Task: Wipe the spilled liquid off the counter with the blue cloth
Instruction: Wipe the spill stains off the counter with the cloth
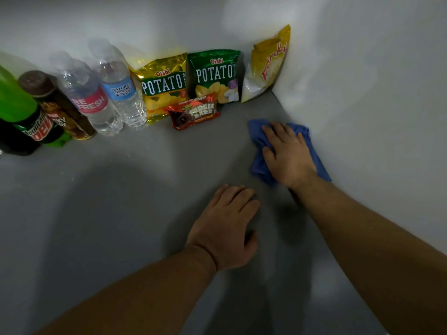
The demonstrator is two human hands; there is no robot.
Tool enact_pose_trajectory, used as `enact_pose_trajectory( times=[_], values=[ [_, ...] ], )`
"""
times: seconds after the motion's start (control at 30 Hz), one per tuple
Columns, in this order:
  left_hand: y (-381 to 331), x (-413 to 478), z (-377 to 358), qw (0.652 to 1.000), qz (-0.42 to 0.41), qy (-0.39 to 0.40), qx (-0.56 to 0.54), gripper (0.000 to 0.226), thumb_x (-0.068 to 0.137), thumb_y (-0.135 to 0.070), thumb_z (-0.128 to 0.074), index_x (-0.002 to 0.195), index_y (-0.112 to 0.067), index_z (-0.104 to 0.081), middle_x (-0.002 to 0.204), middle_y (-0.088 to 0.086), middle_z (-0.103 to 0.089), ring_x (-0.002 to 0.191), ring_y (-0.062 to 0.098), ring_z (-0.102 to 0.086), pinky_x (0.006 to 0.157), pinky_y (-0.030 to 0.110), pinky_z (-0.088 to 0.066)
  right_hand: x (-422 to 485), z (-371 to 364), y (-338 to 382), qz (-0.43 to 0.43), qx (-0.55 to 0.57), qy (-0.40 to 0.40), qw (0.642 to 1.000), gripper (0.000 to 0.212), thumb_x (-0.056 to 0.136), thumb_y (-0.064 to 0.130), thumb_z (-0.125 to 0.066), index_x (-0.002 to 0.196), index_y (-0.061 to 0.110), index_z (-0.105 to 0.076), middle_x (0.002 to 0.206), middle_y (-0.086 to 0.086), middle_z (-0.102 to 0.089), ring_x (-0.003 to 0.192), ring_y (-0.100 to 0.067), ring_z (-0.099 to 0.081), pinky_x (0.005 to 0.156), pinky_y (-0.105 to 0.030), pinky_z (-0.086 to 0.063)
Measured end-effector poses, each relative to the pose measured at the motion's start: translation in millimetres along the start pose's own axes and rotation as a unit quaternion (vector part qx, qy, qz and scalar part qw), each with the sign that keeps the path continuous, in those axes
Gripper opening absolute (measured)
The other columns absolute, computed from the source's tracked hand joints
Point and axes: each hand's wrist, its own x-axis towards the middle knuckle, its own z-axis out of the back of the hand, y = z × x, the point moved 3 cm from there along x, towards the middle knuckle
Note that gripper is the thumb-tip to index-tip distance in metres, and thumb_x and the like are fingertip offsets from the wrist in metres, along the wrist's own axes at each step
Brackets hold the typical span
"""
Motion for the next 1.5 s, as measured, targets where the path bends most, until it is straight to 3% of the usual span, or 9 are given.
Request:
enact_pose_trajectory(
  times=[0.23, 0.47, 0.63, 0.7, 0.8, 0.93, 1.03, 1.2, 1.5],
  values=[
    [-0.1, 0.5, 3.3, 0.999, -0.004, -0.024, -0.046, 0.054, 0.082, -0.039, -0.063, 0.130, -0.016, -0.064, 0.140, 0.003, -0.059, 0.137, 0.029, -0.049, 0.124, 0.049, -0.029, 48.8, -4.0, 35.3, -0.106, -0.011, 0.015, 0.994, 0.061, 0.101, 0.037, -0.034, 0.160, 0.033, -0.023, 0.170, 0.000, -0.018, 0.154, -0.040, -0.012, 0.120, -0.071, -0.003],
    [7.7, -1.4, 4.7, 0.988, 0.002, -0.066, -0.140, 0.040, 0.081, -0.028, -0.065, 0.118, -0.012, -0.063, 0.131, 0.005, -0.062, 0.129, 0.027, -0.052, 0.120, 0.048, -0.035, 47.0, -1.7, 42.6, -0.108, -0.014, 0.043, 0.993, 0.058, 0.105, 0.039, -0.025, 0.162, 0.042, -0.013, 0.174, 0.003, -0.007, 0.158, -0.037, -0.002, 0.120, -0.071, 0.002],
    [24.2, -10.8, 25.5, 0.962, 0.004, -0.118, -0.247, 0.039, 0.082, -0.029, -0.053, 0.113, -0.009, -0.066, 0.117, 0.008, -0.067, 0.113, 0.027, -0.061, 0.115, 0.036, -0.037, 39.6, -11.4, 71.5, -0.069, -0.008, 0.035, 0.997, 0.059, 0.106, 0.038, -0.027, 0.164, 0.035, -0.015, 0.174, 0.001, -0.008, 0.159, -0.034, -0.003, 0.124, -0.064, 0.000],
    [41.6, -27.5, 37.7, 0.967, 0.020, -0.132, -0.216, 0.037, 0.084, -0.030, -0.054, 0.115, -0.012, -0.067, 0.117, 0.005, -0.069, 0.112, 0.025, -0.062, 0.119, 0.039, -0.033, 33.5, -14.3, 82.4, -0.060, -0.015, 0.033, 0.998, 0.060, 0.106, 0.038, -0.029, 0.164, 0.031, -0.016, 0.174, 0.000, -0.010, 0.159, -0.033, -0.005, 0.125, -0.062, -0.001],
    [82.3, -62.1, 59.1, 0.975, 0.051, -0.156, -0.151, 0.034, 0.087, -0.027, -0.059, 0.115, -0.013, -0.069, 0.120, 0.005, -0.070, 0.115, 0.025, -0.064, 0.117, 0.049, -0.041, 21.0, -15.6, 101.2, -0.059, -0.016, 0.032, 0.998, 0.061, 0.106, 0.036, -0.032, 0.165, 0.028, -0.017, 0.174, 0.000, -0.010, 0.159, -0.029, -0.005, 0.126, -0.058, -0.001],
    [142.7, -106.8, 97.5, 0.980, 0.112, -0.147, -0.075, 0.035, 0.088, -0.031, -0.061, 0.118, -0.013, -0.068, 0.128, 0.006, -0.069, 0.121, 0.029, -0.063, 0.112, 0.045, -0.046, 1.8, -17.7, 127.7, -0.050, -0.013, 0.030, 0.998, 0.064, 0.102, 0.038, -0.029, 0.164, 0.025, -0.020, 0.173, -0.001, -0.013, 0.158, -0.030, -0.008, 0.125, -0.059, -0.003],
    [178.5, -144.0, 124.2, 0.978, 0.163, -0.122, -0.035, 0.039, 0.087, -0.035, -0.057, 0.118, -0.013, -0.066, 0.131, 0.007, -0.067, 0.123, 0.030, -0.060, 0.105, 0.041, -0.048, -9.3, -20.4, 145.4, -0.049, -0.007, 0.036, 0.998, 0.073, 0.093, 0.044, -0.020, 0.164, 0.026, -0.020, 0.173, -0.001, -0.014, 0.158, -0.030, -0.008, 0.125, -0.059, -0.004],
    [223.2, -210.7, 150.4, 0.969, 0.242, -0.059, 0.010, 0.046, 0.086, -0.041, -0.051, 0.122, -0.016, -0.066, 0.136, 0.009, -0.064, 0.126, 0.034, -0.057, 0.107, 0.047, -0.051, -23.2, -28.3, 177.9, -0.038, -0.015, 0.034, 0.999, 0.073, 0.092, 0.043, -0.020, 0.164, 0.025, -0.021, 0.173, -0.002, -0.015, 0.158, -0.031, -0.009, 0.125, -0.061, -0.004],
    [258.6, -273.1, 174.5, 0.956, 0.275, -0.045, 0.093, 0.056, 0.086, -0.046, -0.047, 0.128, -0.016, -0.067, 0.141, 0.009, -0.063, 0.124, 0.039, -0.058, 0.107, 0.051, -0.047, -36.6, -44.8, 248.2, -0.020, -0.026, 0.038, 0.999, 0.066, 0.101, 0.041, -0.025, 0.165, 0.026, -0.017, 0.173, -0.002, -0.012, 0.159, -0.030, -0.007, 0.126, -0.059, -0.002]
  ],
)
